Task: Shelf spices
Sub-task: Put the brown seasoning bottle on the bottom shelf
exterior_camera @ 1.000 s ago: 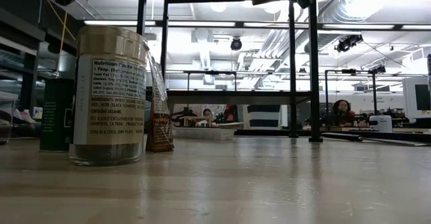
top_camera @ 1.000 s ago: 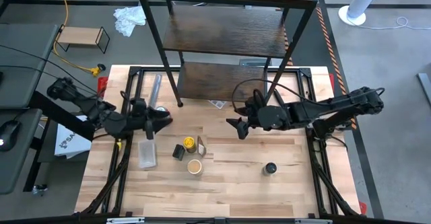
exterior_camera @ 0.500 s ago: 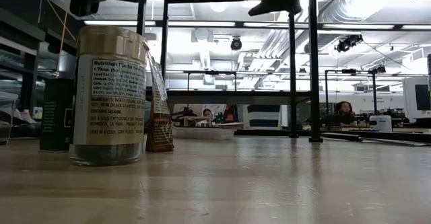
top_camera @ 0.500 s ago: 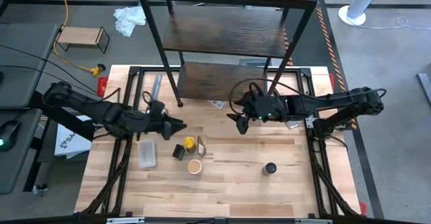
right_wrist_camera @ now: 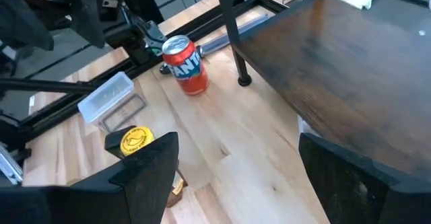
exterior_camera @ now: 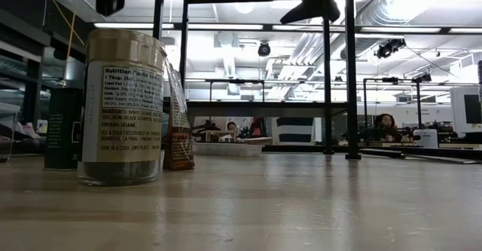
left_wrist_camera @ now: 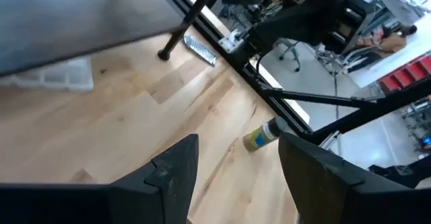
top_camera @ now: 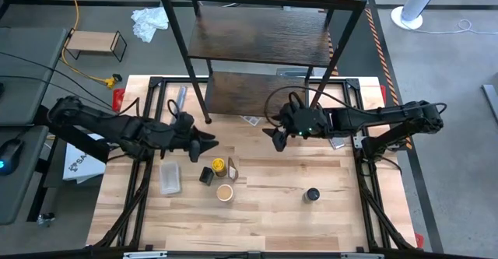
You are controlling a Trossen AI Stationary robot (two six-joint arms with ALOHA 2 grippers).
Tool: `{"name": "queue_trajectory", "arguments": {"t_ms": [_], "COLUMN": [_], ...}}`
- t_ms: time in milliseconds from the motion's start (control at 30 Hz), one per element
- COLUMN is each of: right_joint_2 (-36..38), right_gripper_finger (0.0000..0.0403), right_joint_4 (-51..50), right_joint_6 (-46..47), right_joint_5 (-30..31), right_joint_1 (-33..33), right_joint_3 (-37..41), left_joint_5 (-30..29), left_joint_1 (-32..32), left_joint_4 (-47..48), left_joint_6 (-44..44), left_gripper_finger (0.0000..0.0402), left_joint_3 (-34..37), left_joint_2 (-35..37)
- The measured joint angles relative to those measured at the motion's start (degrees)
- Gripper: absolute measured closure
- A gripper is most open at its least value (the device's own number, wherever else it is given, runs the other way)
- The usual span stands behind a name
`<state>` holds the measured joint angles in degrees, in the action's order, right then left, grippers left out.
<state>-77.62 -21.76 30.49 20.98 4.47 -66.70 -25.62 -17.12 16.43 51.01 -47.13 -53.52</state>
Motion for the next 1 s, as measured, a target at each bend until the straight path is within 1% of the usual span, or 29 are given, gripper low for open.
{"name": "queue_trajectory", "arguments": {"t_ms": [167, 333, 433, 567, 700, 800, 1000], "right_joint_2": [0.0, 0.0, 0.0, 0.0, 0.0, 0.0, 0.0], "right_gripper_finger": [0.0098, 0.0098, 0.0098, 0.0098, 0.0098, 0.0098, 0.0098], "right_joint_4": [0.1, 1.2, 2.4, 3.9, 4.0, 4.1, 4.1], "right_joint_6": [6.0, 12.8, 15.2, 17.9, 22.3, 23.1, 21.5], "right_joint_5": [-0.1, 0.4, 0.7, 0.8, 3.1, 3.3, 3.2], "right_joint_1": [0.0, 0.0, 0.0, -0.4, -0.4, -0.4, -0.4], "right_joint_3": [0.0, 0.0, 0.0, 0.0, 0.0, 0.0, 0.0], "left_joint_5": [-0.4, -0.9, -0.8, -0.5, -1.2, -1.9, -2.8], "left_joint_1": [0.0, 0.0, 0.0, 0.0, 0.0, 0.0, 0.6], "left_joint_4": [0.4, 4.4, 5.6, 5.6, 5.5, 4.3, 0.2], "left_joint_6": [-7.4, -12.3, -14.6, -20.7, -25.6, -27.1, -26.6], "left_gripper_finger": [0.0201, 0.0201, 0.0201, 0.0201, 0.0201, 0.0201, 0.0201], "left_joint_3": [0.0, 0.0, 0.0, 0.0, 0.0, 0.0, 0.0], "left_joint_2": [1.4, 2.2, 2.2, 2.2, 2.2, 2.2, 2.2]}}
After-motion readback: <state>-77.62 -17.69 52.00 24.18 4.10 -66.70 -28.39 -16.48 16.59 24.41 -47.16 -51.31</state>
